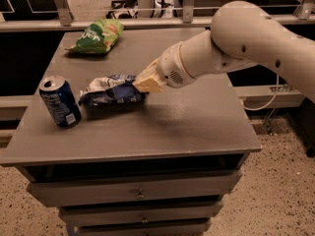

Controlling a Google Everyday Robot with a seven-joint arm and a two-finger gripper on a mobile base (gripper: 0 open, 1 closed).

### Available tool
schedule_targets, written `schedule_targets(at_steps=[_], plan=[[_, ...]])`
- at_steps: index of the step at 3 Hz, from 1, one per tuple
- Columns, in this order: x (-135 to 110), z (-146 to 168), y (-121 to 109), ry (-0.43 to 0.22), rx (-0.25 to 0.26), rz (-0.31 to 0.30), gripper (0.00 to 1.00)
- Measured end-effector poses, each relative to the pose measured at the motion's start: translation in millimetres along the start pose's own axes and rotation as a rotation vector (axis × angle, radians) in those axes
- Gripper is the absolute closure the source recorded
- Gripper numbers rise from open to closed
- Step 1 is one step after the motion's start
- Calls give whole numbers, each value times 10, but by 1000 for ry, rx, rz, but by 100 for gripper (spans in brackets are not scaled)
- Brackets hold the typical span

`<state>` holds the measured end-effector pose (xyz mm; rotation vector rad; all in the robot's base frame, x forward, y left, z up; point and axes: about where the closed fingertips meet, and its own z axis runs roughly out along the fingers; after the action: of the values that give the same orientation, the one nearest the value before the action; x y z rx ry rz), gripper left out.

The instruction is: Move blue chip bag near pepsi can

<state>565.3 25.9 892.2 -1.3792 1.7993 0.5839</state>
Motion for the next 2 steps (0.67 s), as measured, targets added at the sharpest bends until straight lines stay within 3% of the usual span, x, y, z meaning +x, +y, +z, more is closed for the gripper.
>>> schedule_targets(at_steps=[2], plan=[[78, -130, 122, 27, -12, 34, 15]])
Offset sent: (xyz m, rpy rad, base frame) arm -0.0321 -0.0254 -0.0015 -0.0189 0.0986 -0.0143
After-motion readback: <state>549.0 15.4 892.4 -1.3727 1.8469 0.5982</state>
